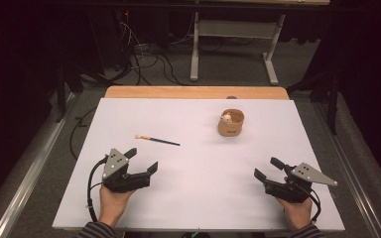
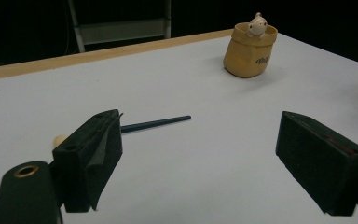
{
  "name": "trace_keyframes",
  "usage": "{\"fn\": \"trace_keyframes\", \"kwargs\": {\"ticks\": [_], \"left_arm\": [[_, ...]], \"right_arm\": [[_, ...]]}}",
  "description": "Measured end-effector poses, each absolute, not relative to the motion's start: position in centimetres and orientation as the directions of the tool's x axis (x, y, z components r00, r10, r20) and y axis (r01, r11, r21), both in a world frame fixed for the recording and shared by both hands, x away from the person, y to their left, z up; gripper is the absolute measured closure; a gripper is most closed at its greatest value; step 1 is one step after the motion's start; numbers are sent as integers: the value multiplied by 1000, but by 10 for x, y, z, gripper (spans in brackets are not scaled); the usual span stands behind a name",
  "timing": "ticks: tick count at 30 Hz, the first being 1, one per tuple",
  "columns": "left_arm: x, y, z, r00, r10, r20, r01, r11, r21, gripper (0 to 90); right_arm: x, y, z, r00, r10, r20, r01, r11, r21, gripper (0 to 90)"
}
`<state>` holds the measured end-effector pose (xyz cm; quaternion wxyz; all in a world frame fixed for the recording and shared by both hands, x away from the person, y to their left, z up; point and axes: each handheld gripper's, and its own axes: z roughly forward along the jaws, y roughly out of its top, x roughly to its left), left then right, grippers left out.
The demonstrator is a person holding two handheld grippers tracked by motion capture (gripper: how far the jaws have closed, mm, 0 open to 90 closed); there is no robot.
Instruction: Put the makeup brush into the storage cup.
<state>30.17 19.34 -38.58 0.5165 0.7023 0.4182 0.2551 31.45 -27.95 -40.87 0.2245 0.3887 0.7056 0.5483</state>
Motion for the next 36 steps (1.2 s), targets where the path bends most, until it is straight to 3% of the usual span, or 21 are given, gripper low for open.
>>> {"fn": "trace_keyframes", "kwargs": {"ticks": [36], "left_arm": [[341, 175, -379, 500, 860, -102, 377, -110, 920, 136]], "right_arm": [[316, -277, -409, -605, 789, 103, 302, 108, 947, 240]]}}
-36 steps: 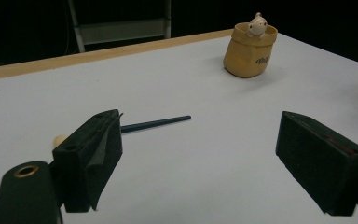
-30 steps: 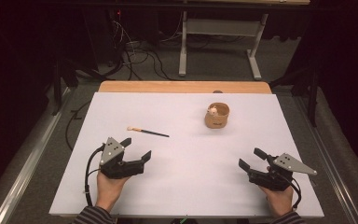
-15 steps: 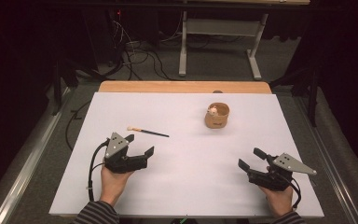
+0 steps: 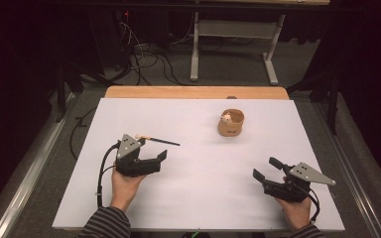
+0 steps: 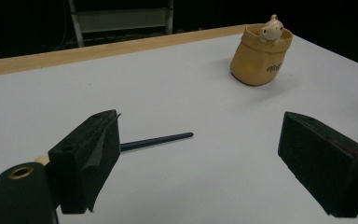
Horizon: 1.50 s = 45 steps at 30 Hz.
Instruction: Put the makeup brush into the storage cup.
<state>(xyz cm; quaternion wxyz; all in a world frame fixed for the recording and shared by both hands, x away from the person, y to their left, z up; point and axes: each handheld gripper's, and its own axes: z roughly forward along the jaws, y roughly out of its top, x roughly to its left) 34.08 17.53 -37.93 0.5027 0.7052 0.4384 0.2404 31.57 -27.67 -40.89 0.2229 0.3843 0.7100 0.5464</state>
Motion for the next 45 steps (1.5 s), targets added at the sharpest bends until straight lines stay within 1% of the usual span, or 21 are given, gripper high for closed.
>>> {"fn": "trace_keyframes", "kwargs": {"ticks": [16, 27, 45], "left_arm": [[359, 174, -378, 472, 875, -103, 393, -104, 914, 136], [371, 172, -372, 453, 888, -81, 406, -124, 906, 141], [391, 158, -366, 453, 888, -75, 404, -130, 906, 143]], "right_arm": [[317, -277, -410, -601, 791, 113, 314, 104, 944, 237], [318, -276, -410, -599, 793, 111, 315, 106, 943, 237], [318, -274, -411, -602, 791, 110, 319, 112, 941, 236]]}}
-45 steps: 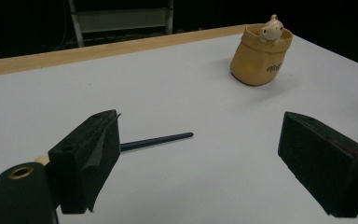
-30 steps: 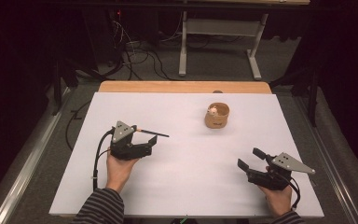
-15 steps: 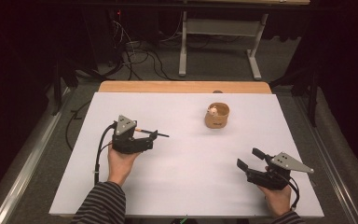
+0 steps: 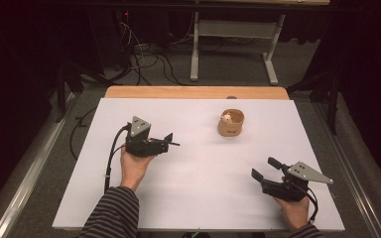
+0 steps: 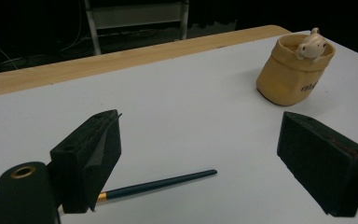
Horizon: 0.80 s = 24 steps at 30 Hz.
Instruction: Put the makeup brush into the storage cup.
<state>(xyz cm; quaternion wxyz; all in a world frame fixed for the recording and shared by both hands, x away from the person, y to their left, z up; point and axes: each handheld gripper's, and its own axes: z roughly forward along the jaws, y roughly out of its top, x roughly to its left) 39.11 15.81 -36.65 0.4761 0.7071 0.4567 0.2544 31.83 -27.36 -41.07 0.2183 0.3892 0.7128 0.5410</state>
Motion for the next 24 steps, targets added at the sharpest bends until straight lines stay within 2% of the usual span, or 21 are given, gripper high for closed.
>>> {"fn": "trace_keyframes", "kwargs": {"ticks": [15, 24], "left_arm": [[410, 144, -352, 432, 899, -69, 414, -130, 901, 155], [419, 141, -350, 412, 909, -63, 459, -147, 876, 162]], "right_arm": [[317, -270, -411, -609, 787, 100, 315, 125, 941, 234], [317, -269, -411, -617, 781, 96, 315, 133, 940, 234]]}}
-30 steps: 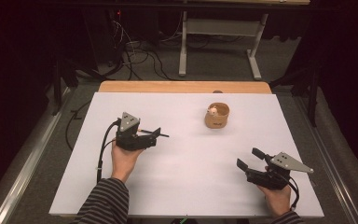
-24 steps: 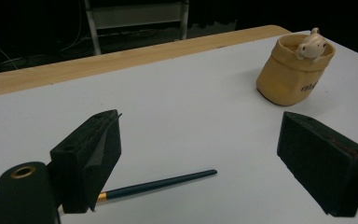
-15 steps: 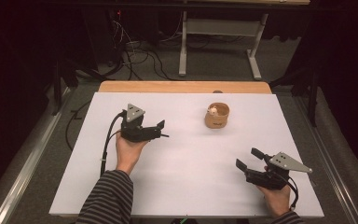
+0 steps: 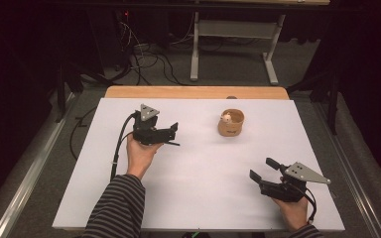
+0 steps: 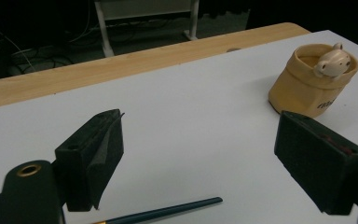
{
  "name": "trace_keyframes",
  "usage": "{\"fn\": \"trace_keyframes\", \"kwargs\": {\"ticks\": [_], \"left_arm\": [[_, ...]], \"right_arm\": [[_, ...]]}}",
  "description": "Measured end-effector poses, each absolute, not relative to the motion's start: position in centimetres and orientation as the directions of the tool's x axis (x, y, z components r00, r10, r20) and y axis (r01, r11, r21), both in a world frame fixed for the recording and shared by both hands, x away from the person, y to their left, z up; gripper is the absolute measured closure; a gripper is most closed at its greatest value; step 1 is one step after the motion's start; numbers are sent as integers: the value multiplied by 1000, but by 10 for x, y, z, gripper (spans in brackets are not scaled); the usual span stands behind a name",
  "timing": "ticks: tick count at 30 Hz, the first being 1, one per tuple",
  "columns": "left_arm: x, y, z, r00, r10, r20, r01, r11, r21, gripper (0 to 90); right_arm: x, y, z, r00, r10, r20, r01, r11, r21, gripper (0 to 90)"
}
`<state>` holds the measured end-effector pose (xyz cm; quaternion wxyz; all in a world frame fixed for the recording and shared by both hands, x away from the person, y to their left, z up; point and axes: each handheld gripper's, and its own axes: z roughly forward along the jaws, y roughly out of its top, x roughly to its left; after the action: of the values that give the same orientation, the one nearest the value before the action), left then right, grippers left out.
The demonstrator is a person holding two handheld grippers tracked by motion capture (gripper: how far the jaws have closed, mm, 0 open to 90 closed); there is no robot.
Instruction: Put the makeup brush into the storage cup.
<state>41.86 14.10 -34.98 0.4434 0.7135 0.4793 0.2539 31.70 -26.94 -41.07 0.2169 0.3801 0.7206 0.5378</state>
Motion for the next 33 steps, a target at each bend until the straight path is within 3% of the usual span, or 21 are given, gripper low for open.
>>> {"fn": "trace_keyframes", "kwargs": {"ticks": [21, 33], "left_arm": [[438, 138, -346, 312, 949, -38, 655, -186, 732, 155], [444, 138, -348, 288, 956, -52, 714, -178, 677, 126]], "right_arm": [[317, -268, -411, -621, 778, 95, 312, 133, 941, 234], [317, -267, -411, -624, 776, 92, 311, 139, 940, 234]]}}
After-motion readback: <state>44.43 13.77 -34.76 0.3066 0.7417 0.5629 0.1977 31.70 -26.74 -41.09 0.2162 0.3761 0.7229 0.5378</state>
